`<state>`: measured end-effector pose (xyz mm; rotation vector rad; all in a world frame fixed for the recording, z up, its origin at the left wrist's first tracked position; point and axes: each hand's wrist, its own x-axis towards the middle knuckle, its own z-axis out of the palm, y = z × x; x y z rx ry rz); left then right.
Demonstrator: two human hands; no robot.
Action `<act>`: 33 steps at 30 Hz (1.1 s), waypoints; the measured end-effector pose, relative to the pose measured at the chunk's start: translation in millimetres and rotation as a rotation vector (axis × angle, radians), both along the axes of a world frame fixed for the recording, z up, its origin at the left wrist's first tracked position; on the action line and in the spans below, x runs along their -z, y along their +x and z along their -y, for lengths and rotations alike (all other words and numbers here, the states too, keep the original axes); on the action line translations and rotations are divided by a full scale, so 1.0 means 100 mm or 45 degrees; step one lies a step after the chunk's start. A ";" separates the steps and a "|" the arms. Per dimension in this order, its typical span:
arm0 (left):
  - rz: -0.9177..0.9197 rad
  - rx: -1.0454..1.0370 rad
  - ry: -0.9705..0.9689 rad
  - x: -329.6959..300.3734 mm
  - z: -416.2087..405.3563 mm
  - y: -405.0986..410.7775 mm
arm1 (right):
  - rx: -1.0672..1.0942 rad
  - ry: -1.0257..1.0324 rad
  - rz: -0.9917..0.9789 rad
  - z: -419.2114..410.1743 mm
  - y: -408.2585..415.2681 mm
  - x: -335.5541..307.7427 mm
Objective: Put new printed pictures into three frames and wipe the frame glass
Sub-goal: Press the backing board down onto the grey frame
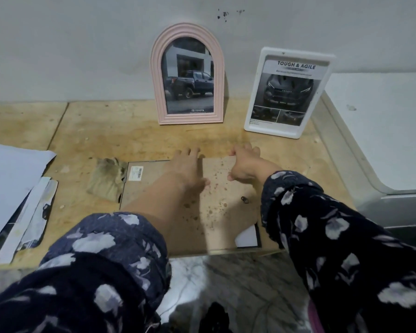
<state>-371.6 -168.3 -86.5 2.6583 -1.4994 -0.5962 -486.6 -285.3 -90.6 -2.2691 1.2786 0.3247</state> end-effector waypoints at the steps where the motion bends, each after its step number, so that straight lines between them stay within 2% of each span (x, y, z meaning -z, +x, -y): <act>1: 0.132 0.005 0.078 0.00 -0.07 0.03 | -0.014 -0.008 -0.014 0.02 0.02 -0.01; 4: 0.306 -0.015 0.212 0.03 -0.23 0.09 | -0.050 -0.020 -0.087 0.03 0.08 -0.03; 12: 0.306 -0.095 0.251 0.06 -0.26 0.10 | -0.085 0.023 -0.185 0.05 0.17 -0.08; 17: 0.142 -0.151 0.239 0.10 -0.24 0.10 | -0.035 0.081 -0.133 0.03 0.19 -0.06; 21: 0.191 -0.096 0.239 0.13 -0.27 0.17 | -0.021 0.180 -0.015 0.07 0.17 -0.08; 26: 0.115 -0.087 0.279 0.05 -0.22 0.25 | -0.003 0.250 0.062 0.12 0.12 -0.13; 33: 0.007 -0.133 0.114 -0.04 -0.14 0.23 | 0.002 0.134 -0.026 0.02 0.06 -0.06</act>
